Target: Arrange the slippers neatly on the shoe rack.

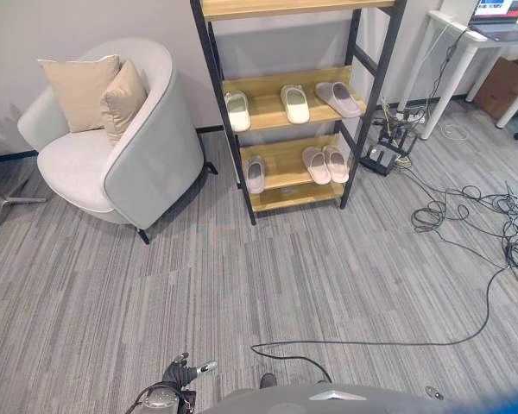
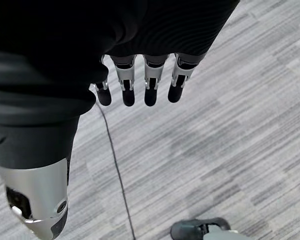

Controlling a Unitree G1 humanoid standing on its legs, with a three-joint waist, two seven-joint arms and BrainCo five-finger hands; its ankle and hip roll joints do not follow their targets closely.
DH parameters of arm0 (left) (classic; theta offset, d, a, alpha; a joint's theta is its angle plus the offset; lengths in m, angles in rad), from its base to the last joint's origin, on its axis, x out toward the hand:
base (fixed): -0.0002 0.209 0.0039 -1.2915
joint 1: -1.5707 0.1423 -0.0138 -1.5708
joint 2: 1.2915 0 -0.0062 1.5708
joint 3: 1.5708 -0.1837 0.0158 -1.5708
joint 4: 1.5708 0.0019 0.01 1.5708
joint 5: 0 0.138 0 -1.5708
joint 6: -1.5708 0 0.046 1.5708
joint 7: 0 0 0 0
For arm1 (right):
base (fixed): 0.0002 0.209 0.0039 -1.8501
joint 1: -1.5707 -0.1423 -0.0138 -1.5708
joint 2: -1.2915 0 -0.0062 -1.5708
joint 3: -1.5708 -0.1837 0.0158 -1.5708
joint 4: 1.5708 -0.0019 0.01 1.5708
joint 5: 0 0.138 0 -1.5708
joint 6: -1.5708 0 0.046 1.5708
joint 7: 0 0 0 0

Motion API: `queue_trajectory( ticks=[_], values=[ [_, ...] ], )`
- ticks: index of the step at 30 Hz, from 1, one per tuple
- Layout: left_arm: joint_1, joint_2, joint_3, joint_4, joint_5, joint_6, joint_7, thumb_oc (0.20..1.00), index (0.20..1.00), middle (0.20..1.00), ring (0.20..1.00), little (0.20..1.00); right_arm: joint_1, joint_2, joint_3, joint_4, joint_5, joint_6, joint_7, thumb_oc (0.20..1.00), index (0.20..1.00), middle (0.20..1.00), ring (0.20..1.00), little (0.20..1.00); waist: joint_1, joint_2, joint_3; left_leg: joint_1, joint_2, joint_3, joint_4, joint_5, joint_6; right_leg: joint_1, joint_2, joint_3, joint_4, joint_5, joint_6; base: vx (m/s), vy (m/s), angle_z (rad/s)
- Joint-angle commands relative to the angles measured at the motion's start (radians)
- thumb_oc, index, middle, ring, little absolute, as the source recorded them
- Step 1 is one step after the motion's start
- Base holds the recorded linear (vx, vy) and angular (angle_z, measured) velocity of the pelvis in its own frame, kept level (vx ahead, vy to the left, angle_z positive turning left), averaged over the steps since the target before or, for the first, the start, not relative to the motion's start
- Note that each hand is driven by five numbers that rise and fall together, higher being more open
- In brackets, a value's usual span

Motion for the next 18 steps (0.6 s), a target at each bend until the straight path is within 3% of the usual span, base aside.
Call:
queue_trajectory(
  ticks=[1, 12, 14, 15, 16, 18],
  values=[
    [-0.069, 0.004, 0.011, 0.044, 0.044, 0.0, 0.015, 1.0, 1.0, 1.0, 1.0, 1.0, -0.036, 0.017, 0.03, 0.032, -0.013, -0.004, 0.002, 1.0, 1.0, 1.0, 1.0, 1.0, 0.0, -0.031, -0.007, 0.052, 0.037, -0.007, 0.006, -0.099, -0.061, -0.022, -0.08, -0.013, 0.009, 0.005, 0.123, 0.03, -0.046, 0.0],
    [-0.096, -0.011, -0.041, 0.021, 0.061, 0.001, 0.013, 1.0, 1.0, 1.0, 1.0, 1.0, -0.051, -0.002, 0.049, 0.018, -0.026, -0.004, 0.001, 1.0, 1.0, 1.0, 1.0, 1.0, -0.021, -0.018, 0.022, 0.058, 0.073, 0.0, 0.022, -0.097, -0.083, -0.026, -0.046, -0.001, 0.009, -0.017, 0.096, 0.06, -0.098, -0.02],
    [-0.11, -0.014, -0.063, 0.005, 0.062, 0.001, 0.011, 1.0, 1.0, 1.0, 1.0, 1.0, -0.068, -0.009, 0.074, 0.008, -0.048, -0.004, 0.003, 1.0, 1.0, 1.0, 1.0, 1.0, -0.02, -0.025, 0.062, -0.014, 0.085, 0.009, 0.209, -0.11, -0.098, -0.037, -0.035, 0.011, 0.063, -0.051, 0.066, 0.02, -0.118, -0.06],
    [-0.111, -0.014, -0.063, 0.005, 0.062, 0.001, 0.011, 1.0, 1.0, 1.0, 1.0, 1.0, -0.069, -0.009, 0.074, 0.008, -0.048, -0.004, 0.003, 1.0, 1.0, 1.0, 1.0, 1.0, -0.021, -0.025, 0.061, -0.018, 0.086, 0.008, 0.215, -0.113, -0.099, -0.039, -0.035, 0.01, 0.064, -0.051, 0.066, 0.03, -0.125, -0.06],
    [-0.122, -0.016, -0.077, -0.007, 0.07, 0.001, 0.01, 1.0, 1.0, 1.0, 1.0, 1.0, -0.08, -0.006, 0.089, 0.005, -0.066, -0.003, 0.003, 1.0, 1.0, 1.0, 1.0, 1.0, -0.015, -0.031, 0.086, -0.09, 0.103, 0.014, 0.352, -0.059, -0.118, -0.034, -0.035, 0.0, 0.09, -0.069, 0.046, 0.03, -0.104, -0.07],
    [-0.137, -0.01, -0.088, -0.022, 0.079, 0.0, 0.015, 1.0, 1.0, 1.0, 1.0, 1.0, -0.082, -0.007, 0.098, 0.001, -0.07, -0.002, 0.007, 1.0, 1.0, 1.0, 1.0, 1.0, -0.01, -0.047, 0.107, -0.176, 0.131, 0.041, 0.506, 0.012, -0.116, -0.027, -0.041, -0.012, 0.114, -0.081, 0.024, 0.07, -0.124, -0.01]
  ],
)
